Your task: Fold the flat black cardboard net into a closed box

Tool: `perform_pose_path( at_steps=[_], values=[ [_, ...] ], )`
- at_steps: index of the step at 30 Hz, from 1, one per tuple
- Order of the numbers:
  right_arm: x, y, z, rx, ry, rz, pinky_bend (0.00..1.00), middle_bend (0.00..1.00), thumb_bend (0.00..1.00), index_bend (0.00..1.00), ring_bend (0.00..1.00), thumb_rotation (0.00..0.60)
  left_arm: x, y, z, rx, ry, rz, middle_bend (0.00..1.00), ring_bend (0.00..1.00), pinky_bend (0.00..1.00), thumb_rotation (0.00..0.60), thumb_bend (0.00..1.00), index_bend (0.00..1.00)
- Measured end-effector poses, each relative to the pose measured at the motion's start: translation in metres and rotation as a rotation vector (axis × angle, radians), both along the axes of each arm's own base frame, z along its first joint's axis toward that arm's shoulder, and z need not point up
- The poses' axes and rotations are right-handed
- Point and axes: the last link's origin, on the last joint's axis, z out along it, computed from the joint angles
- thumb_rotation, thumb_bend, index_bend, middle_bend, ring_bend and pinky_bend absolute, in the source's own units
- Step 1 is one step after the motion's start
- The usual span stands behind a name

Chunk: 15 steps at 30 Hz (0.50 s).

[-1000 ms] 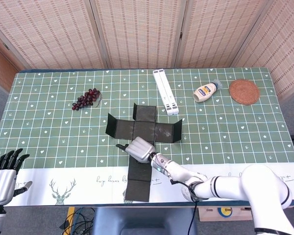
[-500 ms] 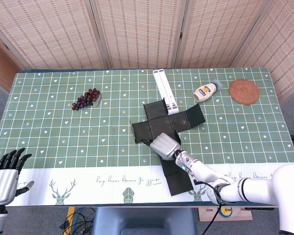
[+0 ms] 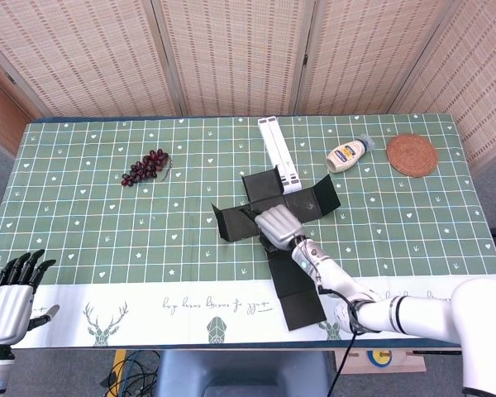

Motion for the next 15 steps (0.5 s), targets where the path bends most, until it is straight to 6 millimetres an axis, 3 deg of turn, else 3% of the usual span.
perform_pose_path(
  at_steps=[5,15],
  values=[
    [0.018,-0.013,-0.010,-0.002,-0.024,-0.040,1.00,0.23,0.64,0.02,0.82,0.600,-0.003,-0.003,0.002,0.004,0.002,0.013,0.12,0.09,0.12,0.600,0.12,0.20],
    [0.028,-0.034,-0.014,-0.057,-0.041,-0.126,1.00,0.19,0.77,0.00,0.82,0.600,-0.006,-0.004,0.002,0.002,-0.002,0.017,0.12,0.09,0.12,0.600,0.12,0.20]
  ],
)
